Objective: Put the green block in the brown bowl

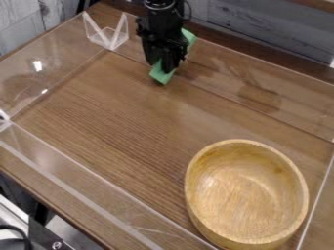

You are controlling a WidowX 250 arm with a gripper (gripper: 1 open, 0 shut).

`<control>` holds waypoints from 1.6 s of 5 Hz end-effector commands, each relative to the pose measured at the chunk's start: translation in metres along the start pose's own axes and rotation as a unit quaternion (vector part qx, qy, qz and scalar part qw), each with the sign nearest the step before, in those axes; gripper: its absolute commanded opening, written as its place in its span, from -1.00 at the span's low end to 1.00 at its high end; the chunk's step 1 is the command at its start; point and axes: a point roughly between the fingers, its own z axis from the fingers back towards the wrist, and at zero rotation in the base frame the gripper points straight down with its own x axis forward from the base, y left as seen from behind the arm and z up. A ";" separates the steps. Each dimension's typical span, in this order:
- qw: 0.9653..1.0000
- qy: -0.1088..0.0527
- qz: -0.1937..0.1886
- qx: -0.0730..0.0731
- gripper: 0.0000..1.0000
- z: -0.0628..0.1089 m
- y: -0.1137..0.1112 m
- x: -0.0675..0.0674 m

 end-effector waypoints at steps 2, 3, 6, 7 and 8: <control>0.999 -0.027 0.013 0.015 -1.00 0.014 0.015 0.006; 0.999 -0.025 0.018 0.015 -1.00 0.012 0.018 0.004; 0.999 -0.011 0.046 0.006 -1.00 0.046 0.005 -0.017; 0.998 -0.006 0.056 0.002 -1.00 0.068 -0.015 -0.031; 0.999 -0.001 0.045 -0.009 -1.00 0.083 -0.051 -0.046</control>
